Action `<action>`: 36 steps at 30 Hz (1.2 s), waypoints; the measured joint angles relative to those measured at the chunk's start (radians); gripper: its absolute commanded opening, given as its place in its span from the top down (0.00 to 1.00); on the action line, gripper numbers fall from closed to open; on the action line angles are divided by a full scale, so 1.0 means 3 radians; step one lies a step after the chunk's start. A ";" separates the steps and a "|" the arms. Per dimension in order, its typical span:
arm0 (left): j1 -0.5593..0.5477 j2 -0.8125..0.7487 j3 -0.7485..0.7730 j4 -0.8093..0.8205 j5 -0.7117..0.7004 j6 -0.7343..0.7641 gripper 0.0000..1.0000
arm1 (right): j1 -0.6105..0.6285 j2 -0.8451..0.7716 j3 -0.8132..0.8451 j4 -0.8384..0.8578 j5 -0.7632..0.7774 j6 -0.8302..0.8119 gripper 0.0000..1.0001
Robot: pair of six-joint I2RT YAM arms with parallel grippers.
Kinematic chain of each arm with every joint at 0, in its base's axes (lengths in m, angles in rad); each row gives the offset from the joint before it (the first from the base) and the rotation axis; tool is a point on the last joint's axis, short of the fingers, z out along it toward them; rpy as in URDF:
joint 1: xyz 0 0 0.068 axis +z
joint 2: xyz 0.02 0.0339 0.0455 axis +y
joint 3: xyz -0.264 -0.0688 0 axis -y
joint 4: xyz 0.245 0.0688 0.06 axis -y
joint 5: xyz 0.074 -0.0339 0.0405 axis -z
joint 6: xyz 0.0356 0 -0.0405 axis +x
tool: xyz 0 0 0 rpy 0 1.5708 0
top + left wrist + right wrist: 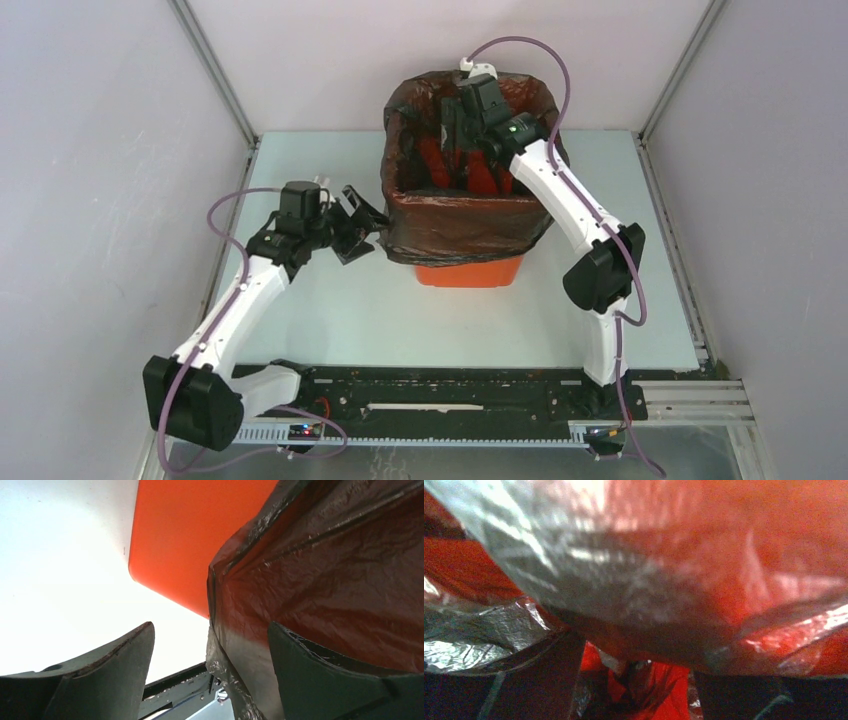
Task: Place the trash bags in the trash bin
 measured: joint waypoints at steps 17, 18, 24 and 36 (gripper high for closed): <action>0.0001 -0.0388 -0.0008 -0.0211 -0.0224 0.0061 0.10 | -0.0177 0.0022 0.0177 0.0290 -0.0340 -0.0014 0.10; 0.0004 -0.0387 -0.0008 -0.0210 -0.0225 0.0061 0.10 | -0.0174 -0.0022 0.0174 0.0220 -0.0421 0.0000 0.10; 0.0009 -0.0312 -0.0006 -0.0150 -0.0225 0.0053 0.10 | -0.0127 -0.0543 -0.0183 -0.0048 -0.0893 0.0107 0.11; 0.0017 -0.0350 -0.0008 0.0038 -0.0191 -0.0031 0.10 | -0.0465 -0.0793 -0.0816 -0.0287 -0.0726 0.0117 0.13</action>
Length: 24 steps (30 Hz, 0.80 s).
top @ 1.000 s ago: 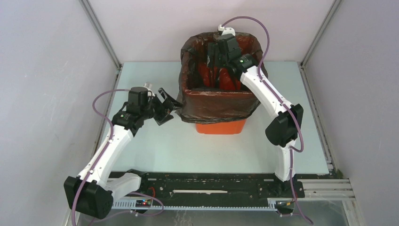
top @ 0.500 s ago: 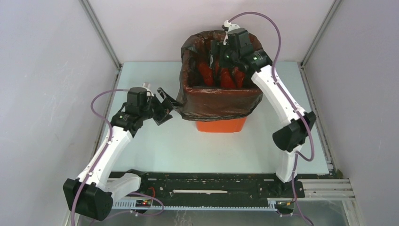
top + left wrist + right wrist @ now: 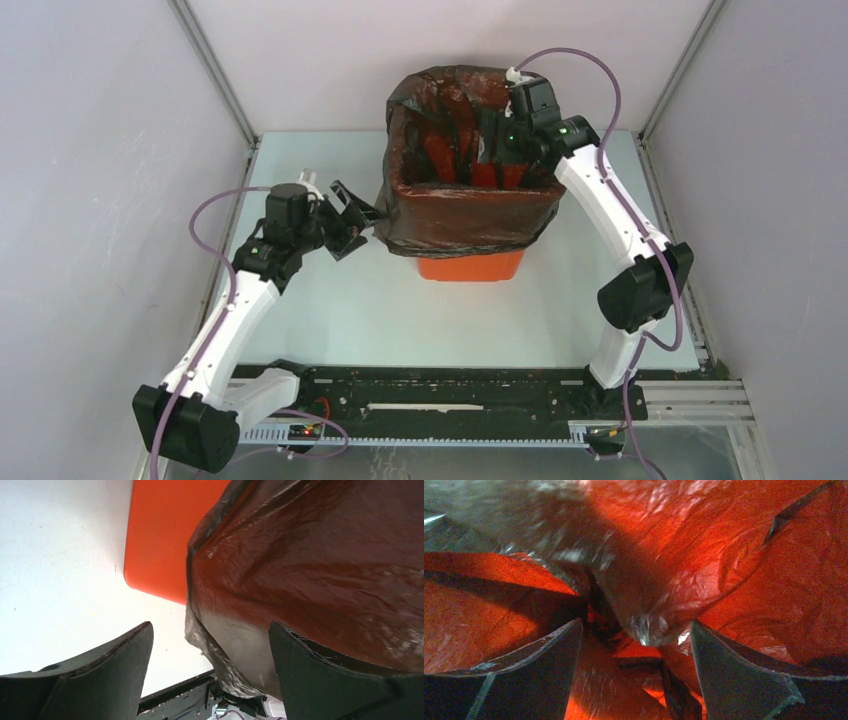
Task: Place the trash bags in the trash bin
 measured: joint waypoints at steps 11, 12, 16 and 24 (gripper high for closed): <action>0.0243 -0.0337 0.0000 -0.0108 -0.0029 -0.0009 0.11 | 0.0464 0.0384 0.0646 -0.0254 0.0352 -0.0127 0.12; 0.0243 -0.0314 0.0000 -0.0102 -0.0014 -0.0018 0.12 | 0.0511 0.0383 0.0655 -0.0238 0.0356 -0.0128 0.13; 0.0243 -0.0201 -0.0006 -0.0060 0.0083 -0.0080 0.12 | 0.0645 0.0384 0.0608 -0.0216 0.0300 -0.0108 0.15; 0.0169 -0.0163 -0.0042 0.0056 0.0151 -0.0161 0.12 | 0.0599 0.0595 0.0172 -0.0055 0.0164 -0.0010 0.15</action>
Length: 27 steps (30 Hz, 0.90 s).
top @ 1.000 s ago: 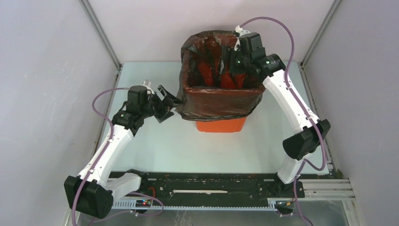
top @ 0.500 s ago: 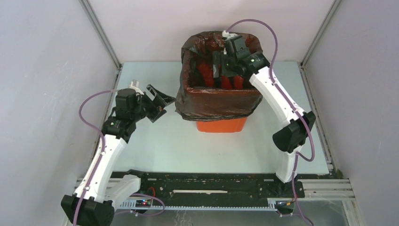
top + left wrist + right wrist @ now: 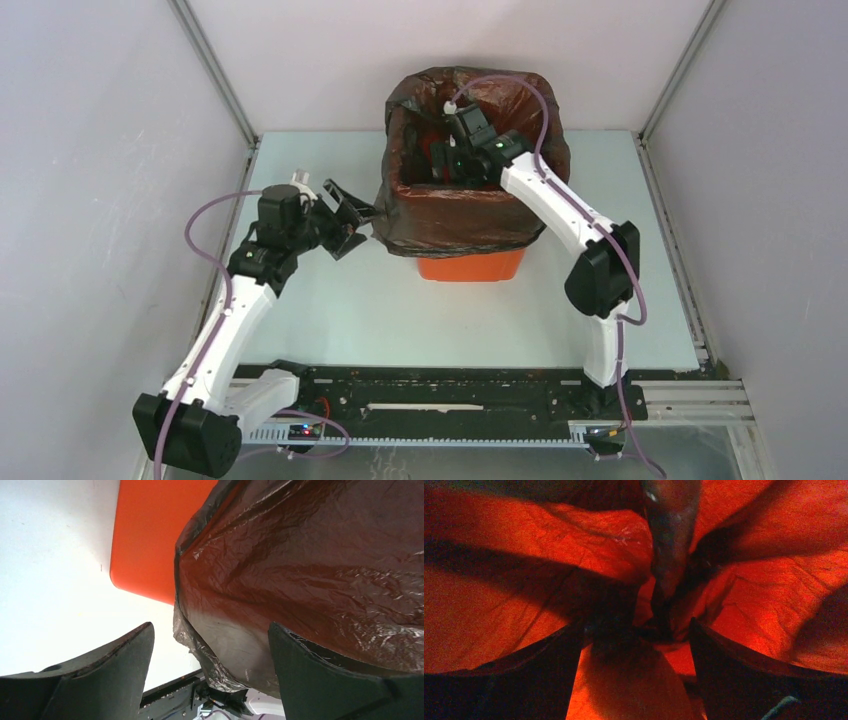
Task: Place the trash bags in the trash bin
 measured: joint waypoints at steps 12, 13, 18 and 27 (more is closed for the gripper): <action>-0.0155 0.0116 -0.0014 0.0075 0.0056 -0.0042 0.12 | -0.0003 0.0206 0.0120 0.0085 -0.0118 0.0149 0.14; -0.0155 0.0121 -0.0014 0.0075 0.0056 -0.0039 0.12 | -0.0003 0.0229 0.0170 0.0064 -0.0122 0.0149 0.13; -0.0155 0.0154 -0.0004 0.0029 0.0034 0.0037 0.10 | -0.0003 0.0306 0.0558 -0.0177 -0.0128 0.0132 0.11; -0.0151 -0.0116 0.0324 -0.0562 -0.0609 0.0350 0.08 | -0.0061 -0.0263 0.1068 -0.0470 -0.0131 0.0095 0.03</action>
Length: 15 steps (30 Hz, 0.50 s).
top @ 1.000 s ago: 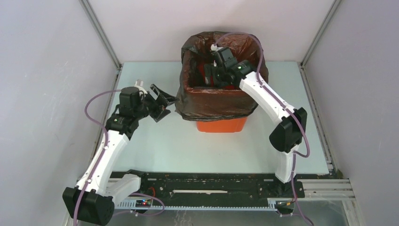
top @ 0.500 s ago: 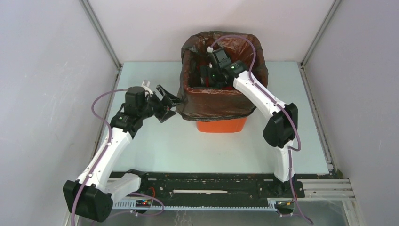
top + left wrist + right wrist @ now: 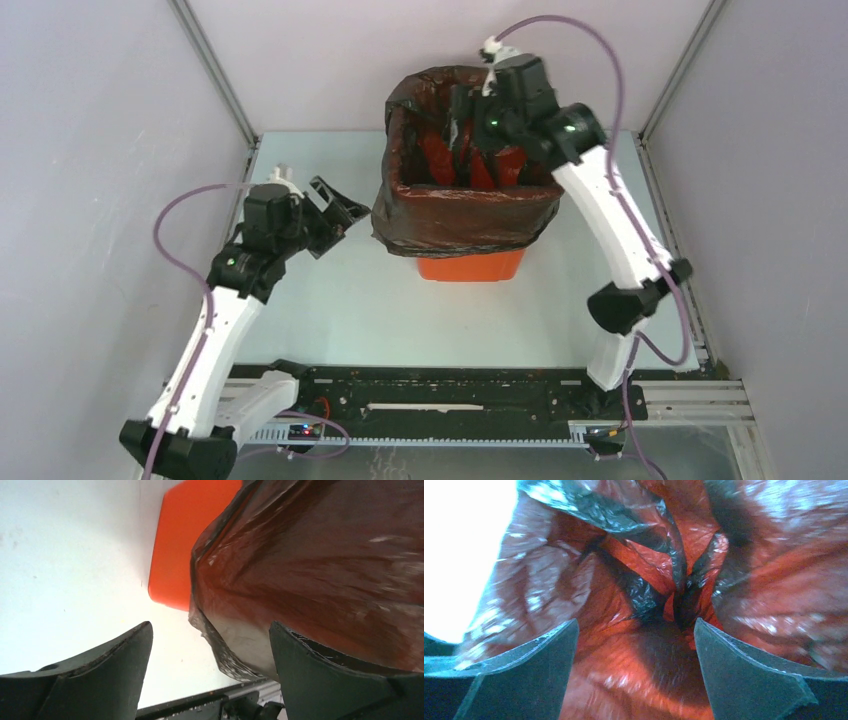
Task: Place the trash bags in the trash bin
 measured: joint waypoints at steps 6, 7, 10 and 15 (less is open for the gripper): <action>0.0003 -0.0354 0.0507 -0.0242 -0.0375 0.0179 0.06 | -0.0036 -0.0866 -0.0046 -0.0025 -0.0006 -0.0038 0.00; 0.0004 -0.0389 0.0612 -0.0272 -0.0413 0.0219 0.05 | -0.0036 -0.1067 -0.0130 0.0004 0.0005 -0.0050 0.00; 0.0003 -0.0472 0.1057 -0.0348 -0.0556 0.0426 0.01 | -0.0031 -0.1729 -0.0537 0.0062 0.0047 -0.0134 0.00; 0.0003 -0.0495 0.1946 -0.0538 -0.0947 0.0979 0.00 | -0.0025 -0.2576 -0.0858 0.0005 0.0300 -0.0298 0.00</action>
